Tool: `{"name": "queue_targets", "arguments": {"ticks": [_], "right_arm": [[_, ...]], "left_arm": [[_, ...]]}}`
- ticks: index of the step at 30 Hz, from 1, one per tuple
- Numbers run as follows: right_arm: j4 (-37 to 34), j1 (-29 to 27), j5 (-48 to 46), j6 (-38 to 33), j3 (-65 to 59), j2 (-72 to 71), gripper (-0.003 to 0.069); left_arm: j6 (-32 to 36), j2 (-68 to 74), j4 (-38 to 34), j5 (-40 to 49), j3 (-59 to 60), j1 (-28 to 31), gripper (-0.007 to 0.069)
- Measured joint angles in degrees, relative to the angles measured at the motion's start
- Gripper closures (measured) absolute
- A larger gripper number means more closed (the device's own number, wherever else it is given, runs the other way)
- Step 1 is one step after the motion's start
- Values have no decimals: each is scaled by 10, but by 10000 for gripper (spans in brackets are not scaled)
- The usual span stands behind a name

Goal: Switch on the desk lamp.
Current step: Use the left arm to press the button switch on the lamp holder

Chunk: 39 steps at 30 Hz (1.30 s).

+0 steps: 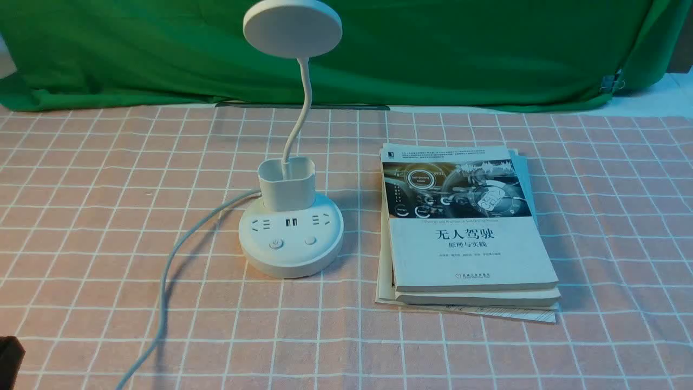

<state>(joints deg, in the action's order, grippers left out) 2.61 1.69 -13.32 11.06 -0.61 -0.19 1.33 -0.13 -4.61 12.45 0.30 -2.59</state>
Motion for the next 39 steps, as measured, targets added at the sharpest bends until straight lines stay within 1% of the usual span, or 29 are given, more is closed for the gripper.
{"name": "queue_targets", "arguments": {"ticks": [29,32,33,35,36,38,39], "right_arm": [[0,0,0,0,0,0,418],[0,0,0,0,0,0,418],[0,0,0,0,0,0,418],[0,0,0,0,0,0,418],[0,0,0,0,0,0,418],[0,0,0,0,0,0,418],[0,0,0,0,0,0,418]], "left_arm": [[0,0,-1,0,0,0,603],[-33,0,-67,-14,0,0,603],[-60,0,-118,-26,0,0,603],[-134,0,-281,-64,0,0,603],[-162,0,-332,-77,0,0,603],[-193,0,-412,-99,0,0,603],[-194,0,-423,-103,0,0,603]]}}
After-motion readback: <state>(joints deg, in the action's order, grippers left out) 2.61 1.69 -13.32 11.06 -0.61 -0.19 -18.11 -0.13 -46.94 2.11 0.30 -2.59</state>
